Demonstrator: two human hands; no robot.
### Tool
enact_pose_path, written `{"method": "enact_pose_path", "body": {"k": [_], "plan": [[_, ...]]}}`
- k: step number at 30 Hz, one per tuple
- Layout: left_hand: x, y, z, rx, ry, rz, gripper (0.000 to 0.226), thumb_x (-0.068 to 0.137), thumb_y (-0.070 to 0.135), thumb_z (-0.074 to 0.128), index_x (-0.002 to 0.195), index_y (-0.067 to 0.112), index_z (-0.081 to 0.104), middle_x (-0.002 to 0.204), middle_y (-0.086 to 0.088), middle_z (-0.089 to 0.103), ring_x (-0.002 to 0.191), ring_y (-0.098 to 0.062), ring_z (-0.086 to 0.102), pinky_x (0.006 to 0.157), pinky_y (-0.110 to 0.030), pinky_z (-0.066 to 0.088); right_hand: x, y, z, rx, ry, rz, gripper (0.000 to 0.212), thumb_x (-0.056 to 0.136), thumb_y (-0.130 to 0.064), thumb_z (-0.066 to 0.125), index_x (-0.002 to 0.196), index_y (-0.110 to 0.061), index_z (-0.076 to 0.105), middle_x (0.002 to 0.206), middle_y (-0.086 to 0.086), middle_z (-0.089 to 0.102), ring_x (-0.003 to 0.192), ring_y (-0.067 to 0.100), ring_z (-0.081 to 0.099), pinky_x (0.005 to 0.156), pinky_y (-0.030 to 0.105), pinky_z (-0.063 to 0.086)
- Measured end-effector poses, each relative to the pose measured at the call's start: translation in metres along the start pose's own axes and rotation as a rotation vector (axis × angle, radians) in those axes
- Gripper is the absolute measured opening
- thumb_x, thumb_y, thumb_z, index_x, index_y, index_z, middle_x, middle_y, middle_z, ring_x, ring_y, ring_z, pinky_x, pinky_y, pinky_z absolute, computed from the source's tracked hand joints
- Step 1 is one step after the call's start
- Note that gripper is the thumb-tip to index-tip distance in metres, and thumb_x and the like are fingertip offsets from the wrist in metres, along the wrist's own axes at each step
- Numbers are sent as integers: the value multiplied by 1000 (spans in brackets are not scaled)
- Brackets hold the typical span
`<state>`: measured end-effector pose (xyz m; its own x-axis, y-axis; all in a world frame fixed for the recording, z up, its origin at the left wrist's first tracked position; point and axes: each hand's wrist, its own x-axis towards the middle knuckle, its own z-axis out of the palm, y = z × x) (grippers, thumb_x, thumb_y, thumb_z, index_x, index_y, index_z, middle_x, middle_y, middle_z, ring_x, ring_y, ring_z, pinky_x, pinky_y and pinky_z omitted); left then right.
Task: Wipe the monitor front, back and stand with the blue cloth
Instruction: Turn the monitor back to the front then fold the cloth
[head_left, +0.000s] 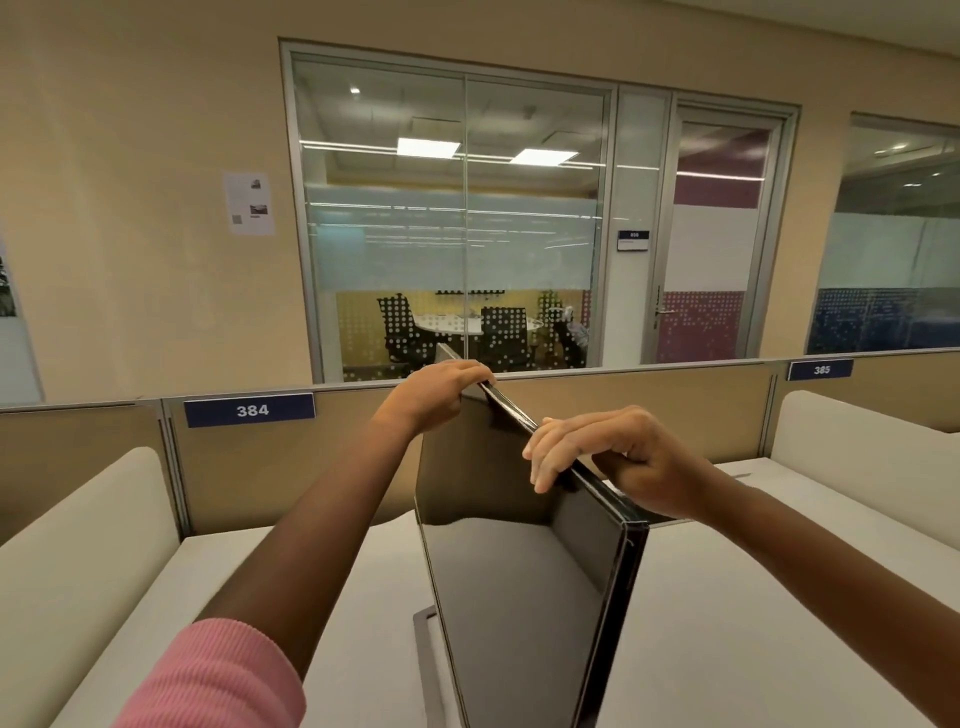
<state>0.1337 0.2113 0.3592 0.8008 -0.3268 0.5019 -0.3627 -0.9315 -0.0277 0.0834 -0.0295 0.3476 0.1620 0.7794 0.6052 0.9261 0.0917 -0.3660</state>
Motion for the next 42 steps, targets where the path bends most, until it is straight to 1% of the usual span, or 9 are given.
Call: {"method": "enact_pose_path", "body": {"k": [7,18,21,24,26,28,32,38,42], "plan": [[-8,-5,-6,-22,-19,-82,55,82,-13,37,126,15,50,137,-4,48,127,-21,42,104,-30,33,3,9,-12,12,-13,37,60,66,31,32,82,-13,69,88,-22,68,97,11,64,105,32,39],[-10,-9,-10,23,-60,-130,58,81,-14,39,129,17,47,139,-1,45,127,-21,42,102,-32,38,13,-12,-25,-51,-88,206,54,66,18,30,79,-15,71,85,-20,70,98,10,65,90,29,50],[-8,-12,-12,68,-107,-116,60,80,-14,39,131,18,44,140,0,43,125,-21,44,100,-36,43,24,-35,-26,-172,-153,343,52,80,8,35,90,-26,73,101,-9,70,100,20,63,90,42,50],[-7,-18,-12,118,-166,-111,66,81,-12,43,136,22,36,145,2,37,122,-21,48,93,-36,48,38,-67,-18,-378,-342,523,44,94,2,35,129,-18,53,136,-2,47,124,11,43,105,20,33],[-6,-21,-11,147,-200,-117,69,81,-11,45,139,25,30,147,3,33,117,-22,52,87,-34,52,46,-87,-5,-538,-478,660,46,100,-17,32,145,-16,25,151,1,24,135,15,28,111,25,22],[-7,-22,-10,161,-215,-122,72,81,-11,46,141,24,26,147,2,31,111,-23,55,81,-33,53,51,-96,18,-698,-540,815,59,100,-34,31,148,-12,6,155,10,7,140,27,17,115,38,18],[-9,-20,-8,177,-189,-122,71,82,-10,49,141,19,24,146,-2,33,113,-24,54,85,-32,52,57,-87,63,-1068,-606,981,82,95,-51,35,145,1,-4,152,24,-11,141,37,-11,113,52,-1],[-10,-17,-3,133,-142,-142,68,82,-11,44,141,17,26,147,-5,32,123,-26,47,96,-37,46,52,-69,80,-1316,-576,1027,98,89,-62,36,142,5,-11,149,27,-21,138,38,-21,110,52,-9],[-10,-15,-1,81,-96,-157,66,82,-12,44,140,18,30,147,-3,34,126,-25,44,99,-39,44,45,-66,75,-1343,-544,986,103,86,-65,36,140,5,-17,149,23,-24,138,35,-23,111,47,-11]]}}
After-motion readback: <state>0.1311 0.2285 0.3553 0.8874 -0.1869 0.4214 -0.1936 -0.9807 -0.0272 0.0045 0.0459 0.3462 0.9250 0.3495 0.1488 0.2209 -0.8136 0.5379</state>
